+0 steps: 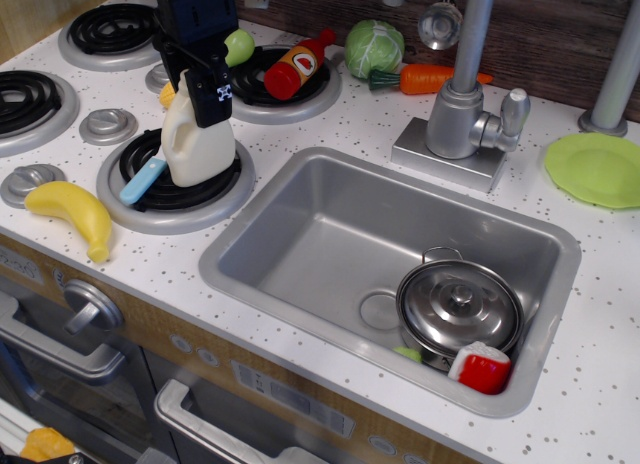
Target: Put detergent in sink
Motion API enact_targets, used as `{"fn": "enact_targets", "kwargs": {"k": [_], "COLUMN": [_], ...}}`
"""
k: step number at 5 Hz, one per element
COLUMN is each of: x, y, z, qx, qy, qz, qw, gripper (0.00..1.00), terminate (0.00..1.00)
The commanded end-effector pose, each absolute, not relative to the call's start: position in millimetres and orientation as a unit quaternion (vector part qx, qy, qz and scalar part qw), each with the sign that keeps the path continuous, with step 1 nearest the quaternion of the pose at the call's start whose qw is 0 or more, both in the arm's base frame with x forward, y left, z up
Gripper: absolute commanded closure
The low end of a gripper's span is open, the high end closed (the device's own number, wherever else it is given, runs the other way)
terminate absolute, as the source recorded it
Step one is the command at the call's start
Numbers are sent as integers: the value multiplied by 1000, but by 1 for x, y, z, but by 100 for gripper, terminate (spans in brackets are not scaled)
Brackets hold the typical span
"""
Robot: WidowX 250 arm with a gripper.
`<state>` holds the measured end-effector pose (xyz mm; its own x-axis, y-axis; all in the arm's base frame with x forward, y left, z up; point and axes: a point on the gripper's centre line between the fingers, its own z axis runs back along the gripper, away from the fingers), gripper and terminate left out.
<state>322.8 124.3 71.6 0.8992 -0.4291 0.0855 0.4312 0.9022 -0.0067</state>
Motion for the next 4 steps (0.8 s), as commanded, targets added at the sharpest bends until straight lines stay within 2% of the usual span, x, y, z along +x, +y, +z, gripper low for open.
{"fn": "enact_targets", "kwargs": {"k": [1, 2, 3, 4], "x": [317, 314, 313, 318], "y": [107, 76, 42, 21], "z": [89, 112, 110, 94], "qx": [-10, 0, -3, -11], "qy": [-48, -31, -32, -54], "qz": [-196, -167, -139, -129], "qw": [979, 985, 990, 990], "gripper": [100, 100, 100, 100], "terminate": [0, 0, 0, 0]}}
